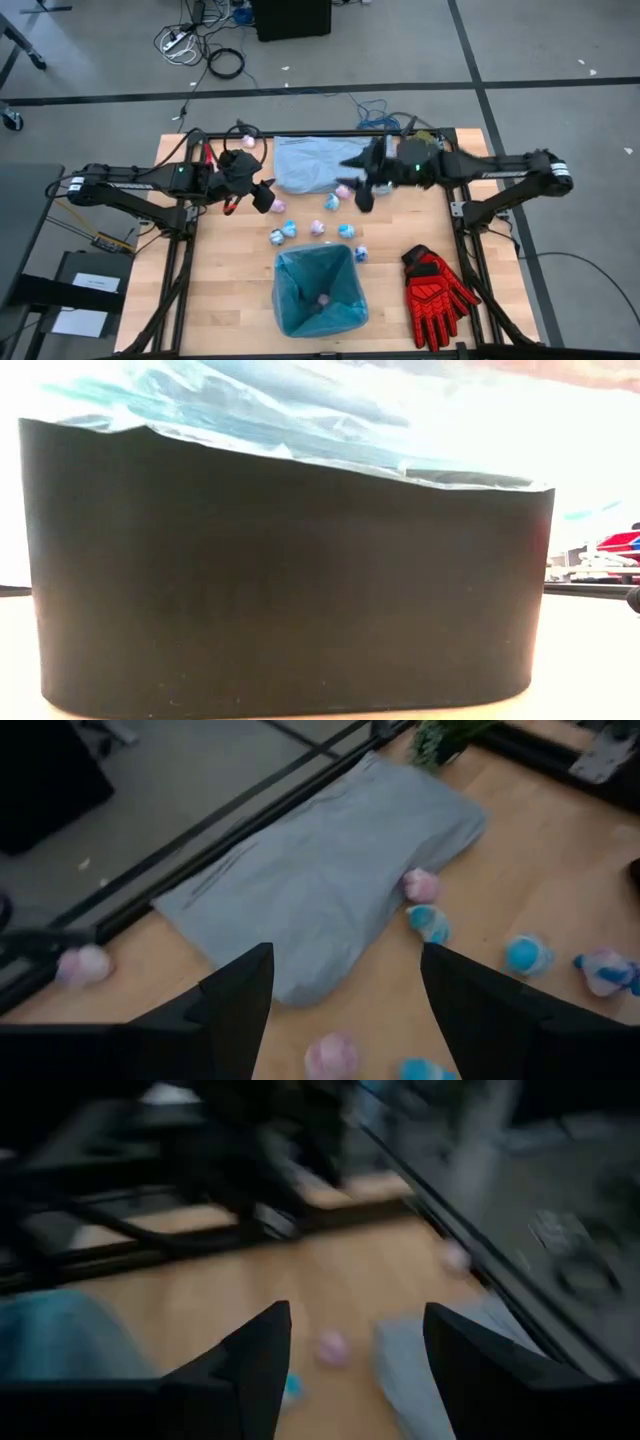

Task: Place trash/remove bag and relplace
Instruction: Put the pink crumbled trash bag into the trash bin

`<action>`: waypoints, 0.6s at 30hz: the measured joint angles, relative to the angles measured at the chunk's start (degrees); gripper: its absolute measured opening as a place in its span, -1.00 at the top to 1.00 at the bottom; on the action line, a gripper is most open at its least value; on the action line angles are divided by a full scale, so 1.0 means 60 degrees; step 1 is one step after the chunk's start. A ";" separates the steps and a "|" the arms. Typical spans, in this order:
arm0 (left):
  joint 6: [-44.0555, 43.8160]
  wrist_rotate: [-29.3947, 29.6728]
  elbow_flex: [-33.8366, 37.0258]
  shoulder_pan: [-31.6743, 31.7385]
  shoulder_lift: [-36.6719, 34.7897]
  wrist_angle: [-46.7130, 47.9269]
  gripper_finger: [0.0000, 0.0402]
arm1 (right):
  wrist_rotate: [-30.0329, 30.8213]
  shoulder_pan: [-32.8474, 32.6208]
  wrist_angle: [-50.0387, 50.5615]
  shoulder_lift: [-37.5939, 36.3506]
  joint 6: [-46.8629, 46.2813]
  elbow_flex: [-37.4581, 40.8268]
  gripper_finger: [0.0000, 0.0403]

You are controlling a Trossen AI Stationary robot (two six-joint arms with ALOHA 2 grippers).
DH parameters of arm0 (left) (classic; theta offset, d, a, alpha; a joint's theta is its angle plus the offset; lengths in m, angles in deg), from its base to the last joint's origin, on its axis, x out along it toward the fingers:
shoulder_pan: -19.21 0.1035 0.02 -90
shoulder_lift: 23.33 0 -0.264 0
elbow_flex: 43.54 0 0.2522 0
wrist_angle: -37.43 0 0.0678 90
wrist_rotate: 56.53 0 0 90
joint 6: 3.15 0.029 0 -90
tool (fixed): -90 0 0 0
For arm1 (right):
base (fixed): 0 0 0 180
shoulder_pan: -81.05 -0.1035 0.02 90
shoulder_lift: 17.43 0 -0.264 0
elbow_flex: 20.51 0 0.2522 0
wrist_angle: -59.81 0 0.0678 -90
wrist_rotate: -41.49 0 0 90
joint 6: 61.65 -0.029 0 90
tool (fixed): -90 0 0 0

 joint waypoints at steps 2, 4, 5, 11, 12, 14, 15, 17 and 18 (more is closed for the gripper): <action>-0.0004 0.0006 0.0000 0.0000 0.0000 0.0034 -0.32 | -0.0557 0.0525 0.1039 0.0057 -0.0121 0.0013 0.00; -0.0019 0.0026 0.0000 0.0000 0.0000 -0.0024 -0.32 | -0.1227 0.0938 0.1400 0.0301 -0.0009 0.0187 0.04; -0.0023 0.0066 0.0000 0.0000 0.0000 -0.0090 -0.32 | -0.1546 0.1106 0.1400 0.0445 0.0088 0.0341 0.06; -0.0742 0.0376 0.0000 0.0000 0.0004 -0.0136 -0.32 | -0.2651 0.1880 0.1032 0.1545 0.0575 0.1453 0.12; -0.0989 0.0396 0.0000 0.0000 0.0004 -0.0018 -0.32 | -0.2753 0.1966 0.1016 0.1736 0.0684 0.1572 0.13; -0.1394 0.0432 0.0035 0.0000 0.0004 0.0297 -0.32 | -0.2860 0.2082 0.0851 0.2072 0.1081 0.1760 0.13; -0.1559 0.0436 0.0064 0.0000 0.0004 0.0489 -0.32 | -0.2888 0.2122 0.0728 0.2227 0.1326 0.1830 0.13; -0.1827 0.0442 0.0106 0.0002 0.0004 0.0787 -0.32 | -0.2929 0.2155 0.0283 0.2570 0.1845 0.1958 0.13; -0.1956 0.0437 0.0126 0.0000 0.0004 0.0896 -0.32 | -0.2934 0.2167 0.0078 0.2750 0.2130 0.2028 0.13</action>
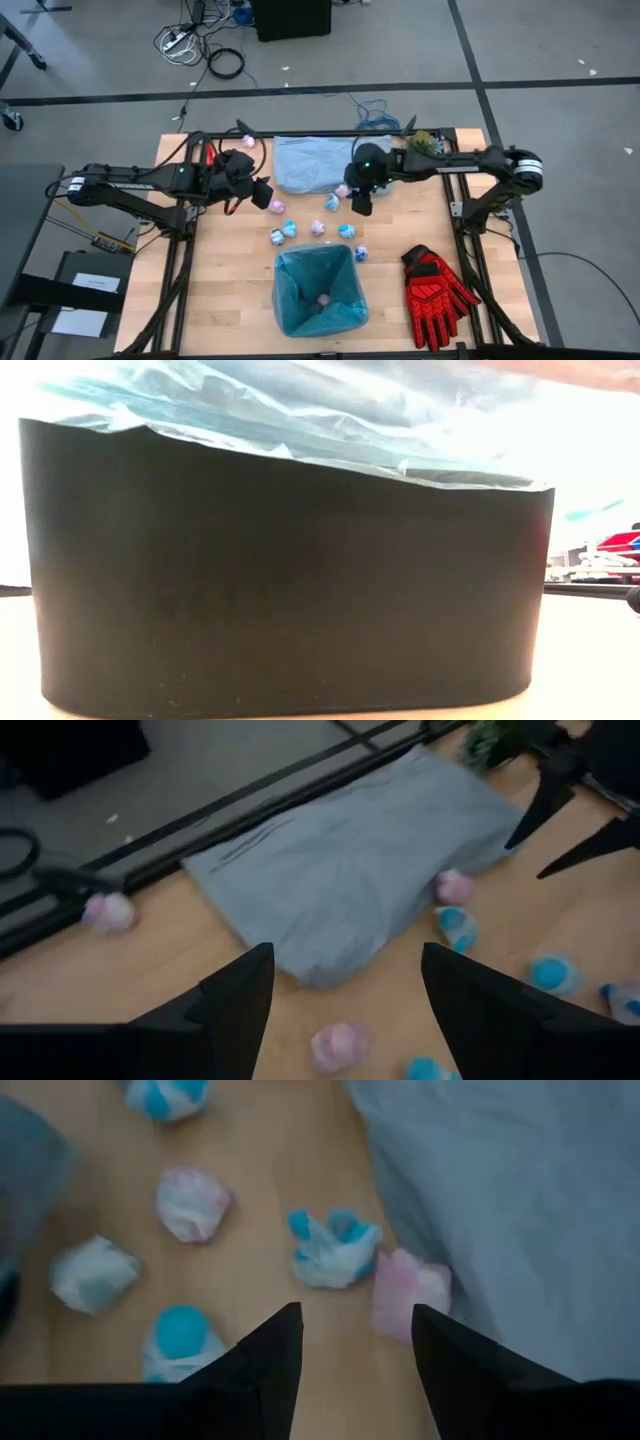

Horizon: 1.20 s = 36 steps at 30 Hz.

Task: Place trash/remove bag and relplace
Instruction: Put the pink crumbled trash bag into the trash bin

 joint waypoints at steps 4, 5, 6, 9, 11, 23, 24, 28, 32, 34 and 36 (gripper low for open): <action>-0.0353 0.0040 0.0059 0.0003 0.0004 0.0133 -0.32 | 0.0027 0.0077 -0.0391 0.0824 0.0980 0.0103 0.13; -0.0441 0.0092 0.0059 0.0003 0.0004 0.0128 -0.32 | 0.0068 0.0105 -0.0410 0.0998 0.1143 0.0103 0.13; -0.0509 0.0170 0.0059 0.0003 0.0004 0.0110 -0.32 | 0.0111 0.0125 -0.0440 0.1169 0.1282 0.0103 0.13; -0.0539 0.0231 0.0059 0.0058 0.0004 0.0113 -0.32 | 0.0301 0.0172 -0.0443 0.1511 0.1739 0.0103 0.13; -0.0593 0.0212 0.0059 0.0122 0.0004 0.0134 -0.32 | 0.0337 0.0172 -0.0556 0.1584 0.2064 0.0103 0.13; -0.1057 0.0262 0.0067 0.0217 0.0007 0.0355 -0.32 | 0.0872 0.0135 -0.1357 0.1735 0.3776 0.0103 0.22; -0.1060 0.0286 0.0067 0.0255 0.0007 0.0354 -0.32 | 0.0846 0.0137 -0.1475 0.1800 0.3820 0.0099 0.24; -0.1071 0.0315 0.0070 0.0390 0.0007 0.0400 -0.32 | 0.0718 0.0139 -0.1577 0.2048 0.3848 0.0084 0.39; -0.1071 0.0315 0.0072 0.0511 0.0048 0.0428 -0.32 | 0.0496 0.0084 -0.1470 0.2441 0.3814 0.0081 0.61; -0.1071 0.0308 0.0074 0.0557 0.0062 0.0411 -0.32 | 0.0507 -0.0014 -0.1222 0.2525 0.3792 0.0083 0.74; -0.1065 0.0243 0.0071 0.0568 0.0052 0.0378 -0.32 | 0.0498 -0.0135 -0.0932 0.2447 0.3730 0.0081 0.89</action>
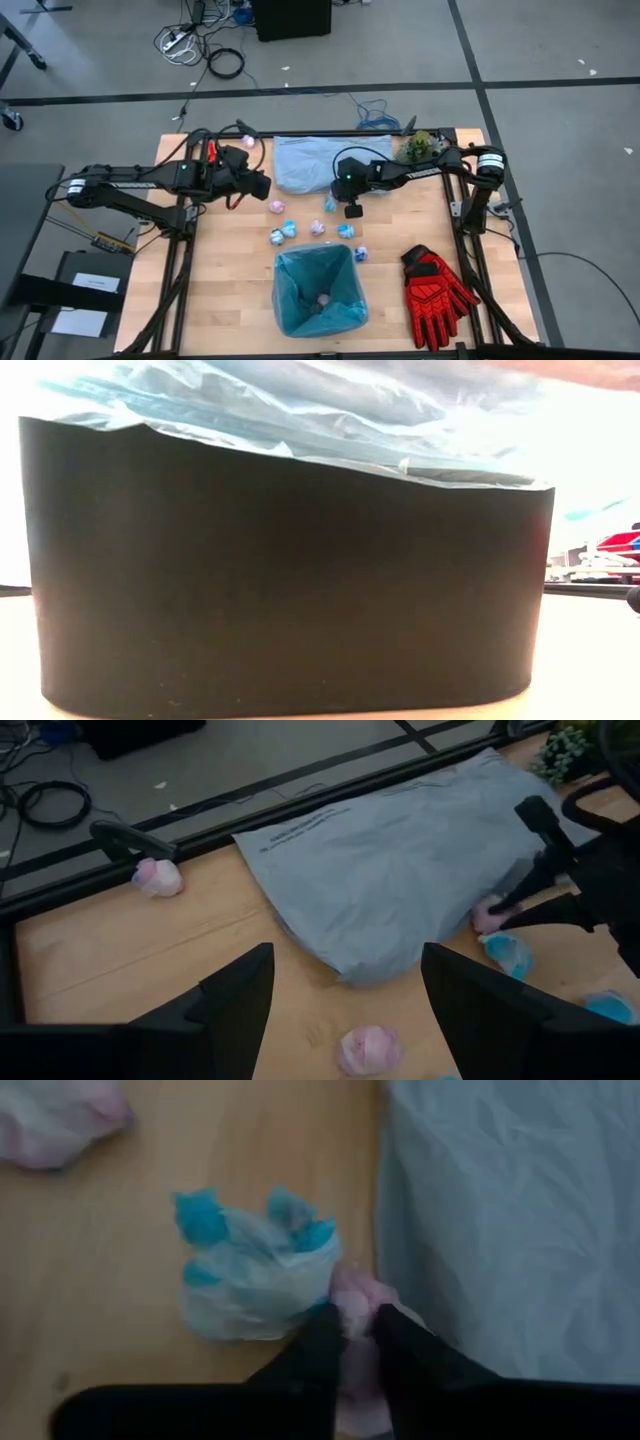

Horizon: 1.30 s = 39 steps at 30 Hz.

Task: Place trash/remove bag and relplace
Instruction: Put the pink crumbled trash bag into the trash bin

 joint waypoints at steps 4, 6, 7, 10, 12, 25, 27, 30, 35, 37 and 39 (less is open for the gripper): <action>0.0034 -0.0124 -0.0001 0.0000 0.0004 -0.0036 -0.32 | -0.0017 -0.0303 0.0736 -0.0562 -0.0237 0.0007 0.96; 0.0038 -0.0187 -0.0001 -0.0004 0.0003 -0.0054 -0.32 | -0.0045 -0.0421 0.1016 -0.1025 -0.0455 0.0011 0.98; 0.0060 -0.0222 -0.0001 -0.0001 0.0003 -0.0071 -0.32 | -0.0064 -0.0468 0.1186 -0.1259 -0.0592 0.0047 0.99; 0.0473 -0.0468 -0.0001 0.0000 0.0006 -0.0225 -0.32 | 0.0206 -0.0581 0.1245 -0.2079 -0.1115 0.0042 1.00; 0.0738 -0.0551 -0.0001 0.0000 0.0003 -0.0339 -0.32 | 0.0259 -0.0624 0.1334 -0.2641 -0.1427 0.0033 1.00; 0.1346 -0.0899 -0.0001 0.0182 0.0114 -0.1023 -0.32 | -0.2953 -0.0514 -0.1161 -0.5305 -0.3156 -0.0172 1.00; 0.1584 -0.1134 -0.0003 0.0317 0.0201 -0.1417 -0.32 | -0.4297 -0.0465 -0.1662 -0.5273 -0.3579 -0.0410 1.00; 0.1947 -0.1236 0.0003 0.0517 0.0392 -0.1785 -0.32 | -0.6389 -0.0474 -0.2574 -0.5032 -0.4142 -0.0831 1.00; 0.3039 -0.1810 -0.0004 0.0763 0.0799 -0.3029 -0.32 | -0.8267 -0.0898 -0.2781 -0.4510 -0.4558 -0.1180 1.00; 0.3632 -0.2854 -0.0004 0.0750 0.0951 -0.3898 -0.32 | -0.8512 -0.1203 -0.2812 -0.4300 -0.4750 -0.1180 1.00; 0.4064 -0.4095 -0.0004 0.0704 0.0994 -0.5087 -0.32 | -0.8551 -0.1499 -0.3000 -0.4180 -0.5255 -0.1180 1.00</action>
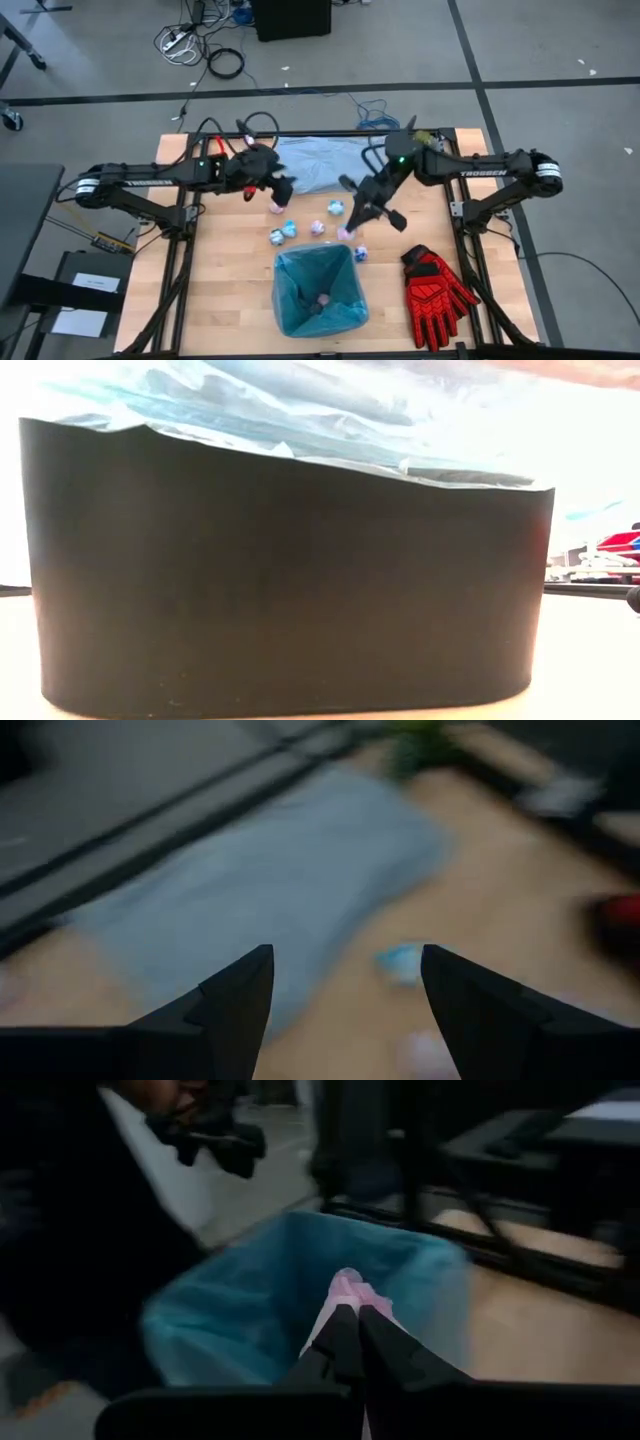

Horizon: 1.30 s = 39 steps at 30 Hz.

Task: Place trash/remove bag and relplace
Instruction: Put the pink crumbled trash bag into the trash bin

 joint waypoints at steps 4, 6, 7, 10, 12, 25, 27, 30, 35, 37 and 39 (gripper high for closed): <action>0.0564 -0.0977 -0.0012 -0.0295 0.0112 -0.1718 -0.32 | 0.0594 -0.0776 -0.0518 0.0266 -0.0350 -0.0011 1.00; 0.0761 -0.1023 0.0001 -0.0386 0.0113 -0.2210 -0.32 | 0.1216 -0.1089 -0.0798 0.0415 -0.0507 -0.0101 1.00; 0.0770 -0.1044 0.0000 -0.0442 0.0099 -0.2288 -0.32 | 0.1478 -0.1220 -0.0801 0.0525 -0.0516 -0.0191 1.00; 0.0695 -0.1410 0.0000 -0.0628 0.0080 -0.2181 -0.32 | 0.3445 -0.1634 -0.0803 0.0782 -0.0558 -0.0343 1.00; 0.0440 -0.1683 0.0000 -0.0824 0.0080 -0.2151 -0.32 | 0.4525 -0.1885 -0.0756 0.0926 -0.0566 -0.0391 0.99; 0.0415 -0.0919 0.0000 -0.2398 0.0065 -0.1816 -0.32 | 0.8277 -0.3678 0.0253 0.0927 -0.1116 -0.0408 0.49; 0.0387 -0.0675 0.0000 -0.2556 0.0065 -0.1789 -0.32 | 0.9695 -0.3957 0.0287 0.0750 -0.0769 -0.0408 0.43; 0.0126 0.0011 0.0000 -0.2792 0.0028 -0.1574 -0.32 | 1.2153 -0.4223 0.0585 0.0431 -0.0521 -0.0412 0.35; -0.0907 0.1943 0.0000 -0.3115 -0.0309 -0.0510 -0.32 | 1.4069 -0.4159 0.1710 -0.0584 -0.1450 -0.0412 0.34; -0.1345 0.2394 0.0000 -0.3229 -0.0520 0.0014 -0.32 | 1.4059 -0.4081 0.2324 -0.1014 -0.1622 -0.0340 0.35; -0.1566 0.2657 0.0000 -0.3347 -0.0743 0.0461 -0.32 | 1.4033 -0.3965 0.3048 -0.1419 -0.1675 -0.0024 0.36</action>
